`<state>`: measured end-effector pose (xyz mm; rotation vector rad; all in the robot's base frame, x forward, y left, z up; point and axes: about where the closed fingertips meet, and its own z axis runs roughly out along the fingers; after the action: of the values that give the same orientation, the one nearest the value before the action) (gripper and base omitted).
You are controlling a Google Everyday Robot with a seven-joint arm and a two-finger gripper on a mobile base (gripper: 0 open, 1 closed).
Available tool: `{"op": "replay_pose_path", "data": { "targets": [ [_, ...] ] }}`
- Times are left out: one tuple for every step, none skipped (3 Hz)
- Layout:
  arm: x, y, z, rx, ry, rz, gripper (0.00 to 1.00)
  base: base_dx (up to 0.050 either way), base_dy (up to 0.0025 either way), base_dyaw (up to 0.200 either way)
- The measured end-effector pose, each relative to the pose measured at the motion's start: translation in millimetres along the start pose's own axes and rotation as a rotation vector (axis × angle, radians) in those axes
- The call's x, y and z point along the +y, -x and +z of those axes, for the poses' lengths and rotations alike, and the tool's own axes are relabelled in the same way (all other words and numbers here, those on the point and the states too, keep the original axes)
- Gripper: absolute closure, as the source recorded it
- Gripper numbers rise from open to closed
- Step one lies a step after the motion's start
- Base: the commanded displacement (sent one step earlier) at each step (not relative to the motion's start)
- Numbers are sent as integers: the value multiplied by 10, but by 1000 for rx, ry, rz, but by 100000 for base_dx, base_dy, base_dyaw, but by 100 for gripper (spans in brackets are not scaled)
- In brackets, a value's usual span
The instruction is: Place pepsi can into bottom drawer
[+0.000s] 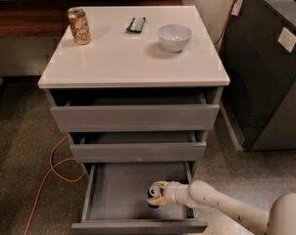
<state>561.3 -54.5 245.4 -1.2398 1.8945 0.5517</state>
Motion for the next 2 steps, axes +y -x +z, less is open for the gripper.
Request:
{"op": "replay_pose_path", "data": {
  "targets": [
    [-63,-94,95,-1,-18,-10,100,0,0,0],
    [-165,-205,227,-5,-28,-31,100,0,0,0]
  ]
}}
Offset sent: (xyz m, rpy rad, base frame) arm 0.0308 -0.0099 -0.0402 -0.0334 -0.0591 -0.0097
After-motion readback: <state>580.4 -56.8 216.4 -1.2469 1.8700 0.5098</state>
